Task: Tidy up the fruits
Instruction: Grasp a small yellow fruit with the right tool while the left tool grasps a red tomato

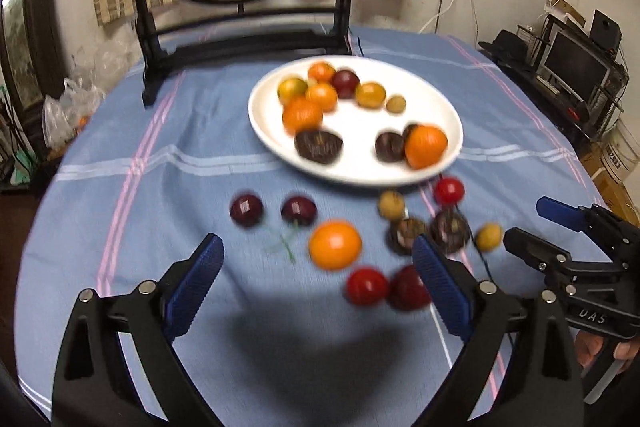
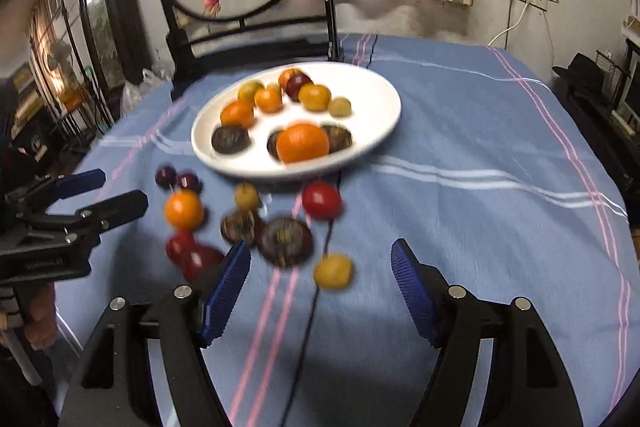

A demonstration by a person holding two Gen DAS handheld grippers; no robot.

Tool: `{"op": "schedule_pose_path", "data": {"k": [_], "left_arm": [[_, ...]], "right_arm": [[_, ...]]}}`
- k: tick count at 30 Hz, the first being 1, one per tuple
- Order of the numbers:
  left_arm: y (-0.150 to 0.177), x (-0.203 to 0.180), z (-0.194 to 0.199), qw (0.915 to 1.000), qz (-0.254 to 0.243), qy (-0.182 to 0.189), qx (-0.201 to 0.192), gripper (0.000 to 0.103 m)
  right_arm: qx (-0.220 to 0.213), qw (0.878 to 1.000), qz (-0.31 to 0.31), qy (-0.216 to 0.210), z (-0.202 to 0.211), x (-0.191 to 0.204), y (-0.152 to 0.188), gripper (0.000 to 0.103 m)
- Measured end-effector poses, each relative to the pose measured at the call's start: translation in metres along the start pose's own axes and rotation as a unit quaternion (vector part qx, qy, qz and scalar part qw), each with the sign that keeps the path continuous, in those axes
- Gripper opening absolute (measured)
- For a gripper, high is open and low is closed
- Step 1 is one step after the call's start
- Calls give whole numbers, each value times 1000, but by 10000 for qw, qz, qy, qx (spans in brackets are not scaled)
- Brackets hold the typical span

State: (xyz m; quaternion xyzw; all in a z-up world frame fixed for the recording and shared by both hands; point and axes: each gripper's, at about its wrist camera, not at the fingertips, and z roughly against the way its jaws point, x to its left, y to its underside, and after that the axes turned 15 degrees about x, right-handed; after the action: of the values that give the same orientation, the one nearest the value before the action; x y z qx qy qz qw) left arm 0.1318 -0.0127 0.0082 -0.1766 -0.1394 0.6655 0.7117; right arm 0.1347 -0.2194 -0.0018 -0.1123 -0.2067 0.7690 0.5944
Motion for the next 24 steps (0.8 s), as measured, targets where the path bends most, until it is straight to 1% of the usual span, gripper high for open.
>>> {"op": "schedule_pose_path", "data": {"k": [5,7,10,13,14,15,16,17,19,21,23,24], "left_arm": [[22,5,-10,9999,165,16,39,93],[28,8,-15,9996,230,71,133,93],[27,9,-21,9996,187,101,197,93],[29,9,-25,9999,96,3,114,93],[29,9,-26,9999,92,-7,123,93],[29,11,-26,9998,99,40,147,93],[30,12,-25,9997,124,150,169,93],[30,14,-23,9994,141,277,163,93],[30,13,-22,9989,133,411,167,93],[30,8,-26,9985,34,471,294,93],[31,4,-31,9979,-41,507,394,93],[32,2,-32,9979,-68,490,412,93]], "right_arm": [[282,9996,2,62,-12,2,20,74],[343,9993,-17,133,-16,4,23,74],[411,9986,15,340,-23,7,16,73],[462,9976,68,505,-32,11,9,70],[478,9974,69,533,-34,12,6,67],[524,9968,49,605,-39,13,3,62],[571,9962,31,652,-43,12,1,58],[590,9962,6,643,-45,11,-1,51],[573,9967,-108,562,-51,7,-3,48],[486,9969,-80,610,-51,7,-4,28],[484,9979,-102,426,-50,5,-3,28],[473,9980,-100,409,-49,4,-3,28]]}}
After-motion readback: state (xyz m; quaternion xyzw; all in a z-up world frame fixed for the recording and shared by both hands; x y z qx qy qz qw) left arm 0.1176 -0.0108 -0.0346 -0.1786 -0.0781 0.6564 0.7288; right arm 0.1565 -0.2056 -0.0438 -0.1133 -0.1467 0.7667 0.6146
